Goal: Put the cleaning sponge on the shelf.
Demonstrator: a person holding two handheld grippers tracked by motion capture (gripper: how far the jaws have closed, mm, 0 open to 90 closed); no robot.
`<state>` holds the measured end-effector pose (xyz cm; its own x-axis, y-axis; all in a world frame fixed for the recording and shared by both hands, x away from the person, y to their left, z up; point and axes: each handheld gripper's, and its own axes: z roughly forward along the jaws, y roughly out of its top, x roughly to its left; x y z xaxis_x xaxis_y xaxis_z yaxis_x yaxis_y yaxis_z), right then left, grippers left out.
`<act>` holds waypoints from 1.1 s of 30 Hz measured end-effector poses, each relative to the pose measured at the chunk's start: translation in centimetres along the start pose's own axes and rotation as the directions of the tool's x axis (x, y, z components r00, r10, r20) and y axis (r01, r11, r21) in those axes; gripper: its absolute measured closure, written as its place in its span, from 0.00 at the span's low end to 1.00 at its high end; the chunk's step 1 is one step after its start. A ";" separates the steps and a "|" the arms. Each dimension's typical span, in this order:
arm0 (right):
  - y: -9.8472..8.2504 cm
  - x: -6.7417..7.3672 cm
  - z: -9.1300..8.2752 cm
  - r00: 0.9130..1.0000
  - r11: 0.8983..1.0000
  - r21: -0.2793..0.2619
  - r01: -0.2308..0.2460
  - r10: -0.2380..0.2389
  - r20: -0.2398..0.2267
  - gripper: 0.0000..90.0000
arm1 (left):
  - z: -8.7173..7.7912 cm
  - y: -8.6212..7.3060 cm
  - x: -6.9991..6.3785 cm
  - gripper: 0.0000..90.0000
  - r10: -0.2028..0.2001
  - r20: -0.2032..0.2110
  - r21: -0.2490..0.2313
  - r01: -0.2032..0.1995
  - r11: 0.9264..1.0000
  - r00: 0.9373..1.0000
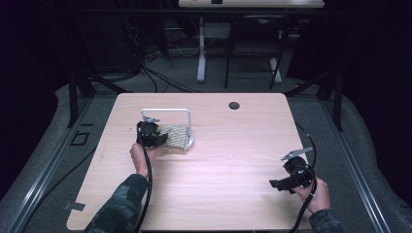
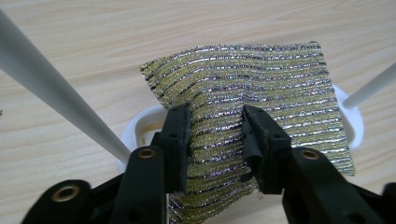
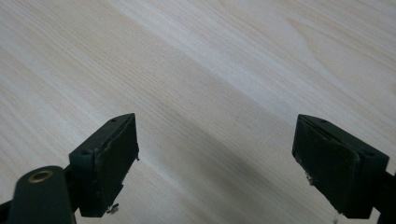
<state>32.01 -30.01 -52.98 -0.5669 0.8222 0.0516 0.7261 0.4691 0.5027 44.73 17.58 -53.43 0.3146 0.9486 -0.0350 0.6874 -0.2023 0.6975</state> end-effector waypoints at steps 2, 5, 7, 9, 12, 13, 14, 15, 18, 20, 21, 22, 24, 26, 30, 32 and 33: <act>0.0 0.1 0.0 1.000 1.000 -0.009 -0.006 0.006 0.000 0.16 | 0.1 0.0 0.0 0.64 -0.005 -0.011 0.004 0.005 1.000 1.000; 0.0 0.1 0.0 1.000 1.000 -0.002 -0.013 0.013 -0.003 0.16 | 0.2 -0.1 0.2 0.60 -0.013 -0.013 0.010 0.013 1.000 1.000; 0.0 0.0 0.1 1.000 1.000 0.000 -0.006 0.006 -0.001 0.16 | 0.1 0.0 0.1 0.57 -0.008 -0.013 0.009 0.009 1.000 1.000; 0.0 0.0 0.1 1.000 1.000 -0.003 -0.006 0.006 -0.005 0.16 | 0.0 0.0 -0.1 0.54 -0.002 -0.013 0.007 0.002 1.000 1.000; 0.0 0.0 0.0 1.000 1.000 0.003 -0.002 0.002 0.000 0.16 | -0.2 0.2 -0.5 0.50 0.028 -0.017 0.009 -0.028 1.000 0.999; 0.0 0.0 0.0 1.000 1.000 0.000 -0.006 0.006 -0.001 0.16 | -0.2 0.2 -0.6 0.49 0.028 -0.017 0.005 -0.028 1.000 0.999; 0.0 0.0 0.0 1.000 1.000 0.000 -0.009 0.009 -0.003 0.16 | -0.4 0.2 -0.7 0.47 0.036 -0.013 0.002 -0.036 0.999 0.999; 0.0 0.0 0.0 1.000 1.000 0.000 -0.011 0.011 -0.007 0.16 | -0.5 0.3 -0.8 0.46 0.044 -0.010 0.004 -0.044 0.999 0.999; 0.0 0.0 0.0 1.000 1.000 0.003 0.000 0.000 0.000 0.16 | -1.1 0.4 -1.0 0.41 0.064 0.009 0.002 -0.064 0.998 0.998; 0.0 0.0 0.0 1.000 1.000 -0.001 -0.008 0.008 -0.001 0.16 | -1.6 0.3 -1.2 0.38 0.089 0.022 0.007 -0.089 0.996 0.996; 0.0 0.0 0.0 1.000 1.000 0.001 -0.008 0.008 -0.003 0.16 | -1.8 0.3 -1.3 0.36 0.106 0.026 0.008 -0.106 0.994 0.994; 0.0 0.0 0.0 1.000 1.000 0.000 -0.010 0.010 -0.007 0.16 | -2.0 0.2 -1.3 0.35 0.121 0.027 0.008 -0.121 0.993 0.992; 0.0 0.1 -0.1 1.000 1.000 -0.005 -0.011 0.011 -0.001 0.16 | -2.6 0.0 -1.2 0.32 0.132 0.040 0.012 -0.133 0.991 0.990; 0.0 0.1 -0.1 1.000 1.000 -0.012 -0.008 0.008 0.000 0.16 | -3.2 -0.1 -1.1 0.30 0.145 0.050 0.009 -0.146 0.989 0.988; 0.0 0.1 -0.1 1.000 1.000 -0.007 -0.003 0.003 0.003 0.16 | -4.5 -0.2 -1.0 0.25 0.170 0.067 0.008 -0.170 0.985 0.983; 0.0 0.1 -0.1 1.000 1.000 -0.007 -0.004 0.004 0.004 0.16 | -5.2 -0.2 -1.1 0.23 0.185 0.076 0.008 -0.186 0.982 0.980; 0.0 0.1 -0.2 1.000 1.000 -0.006 -0.007 0.007 0.000 0.16 | -5.6 -0.3 -1.2 0.21 0.192 0.079 0.005 -0.193 0.981 0.978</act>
<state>31.86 -29.95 -52.83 -0.5620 0.8253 0.0554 0.7277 0.4615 0.5075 40.53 17.90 -49.59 0.4918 0.8696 0.0431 0.6172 -0.3831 0.6872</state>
